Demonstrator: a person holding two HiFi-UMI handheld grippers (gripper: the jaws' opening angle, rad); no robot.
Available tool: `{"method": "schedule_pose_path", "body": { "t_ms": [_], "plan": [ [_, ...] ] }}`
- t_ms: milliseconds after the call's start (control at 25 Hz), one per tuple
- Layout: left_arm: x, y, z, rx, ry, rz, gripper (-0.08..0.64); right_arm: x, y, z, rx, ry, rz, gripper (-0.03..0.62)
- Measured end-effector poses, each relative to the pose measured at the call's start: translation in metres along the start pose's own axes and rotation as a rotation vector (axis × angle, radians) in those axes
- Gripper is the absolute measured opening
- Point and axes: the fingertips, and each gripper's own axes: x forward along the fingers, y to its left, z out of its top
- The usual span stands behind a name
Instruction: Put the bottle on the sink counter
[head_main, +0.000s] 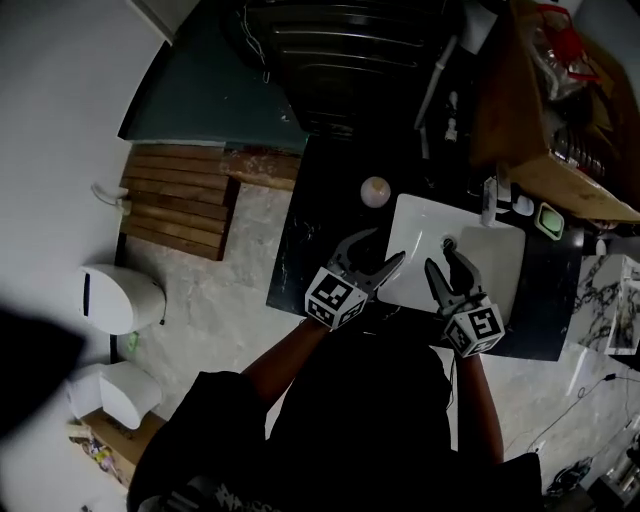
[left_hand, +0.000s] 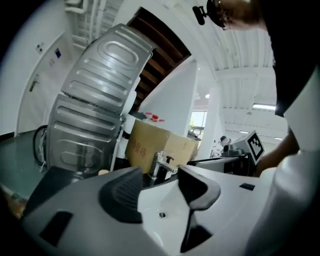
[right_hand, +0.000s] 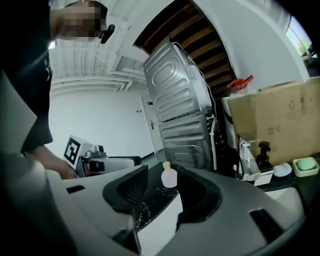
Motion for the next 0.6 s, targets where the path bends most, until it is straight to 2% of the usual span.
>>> {"method": "schedule_pose_path", "body": {
  "t_ms": [40,80,120,200,360,440,480,560,600],
  "plan": [
    [-0.003,-0.011,0.007,0.027,-0.019,-0.037,0.157,-0.011,0.004,0.003,-0.001,0.004,-0.022,0.175],
    [-0.005,-0.022,0.013,0.066,-0.026,-0.063,0.074,-0.021,0.009,0.007,-0.004,0.01,-0.045,0.175],
    [-0.007,-0.031,0.018,0.113,-0.022,-0.078,0.046,-0.029,0.012,0.01,-0.007,0.01,-0.069,0.175],
    [-0.01,-0.043,0.02,0.159,-0.002,-0.087,0.019,-0.043,0.017,0.015,-0.002,-0.004,-0.113,0.175],
    [-0.018,-0.048,0.005,0.003,0.023,-0.08,0.015,-0.067,0.033,0.02,0.003,-0.05,-0.182,0.175],
    [-0.021,-0.049,0.002,-0.033,0.018,-0.075,0.015,-0.08,0.038,0.023,-0.007,-0.074,-0.229,0.174],
    [-0.024,-0.052,0.003,-0.035,0.011,-0.071,0.015,-0.087,0.041,0.024,-0.007,-0.089,-0.254,0.155],
    [-0.035,-0.062,0.006,-0.028,-0.007,-0.053,0.015,-0.103,0.05,0.024,0.009,-0.121,-0.291,0.073],
    [-0.041,-0.068,0.009,-0.024,-0.018,-0.034,0.015,-0.111,0.056,0.023,0.014,-0.126,-0.301,0.064]
  ]
}}
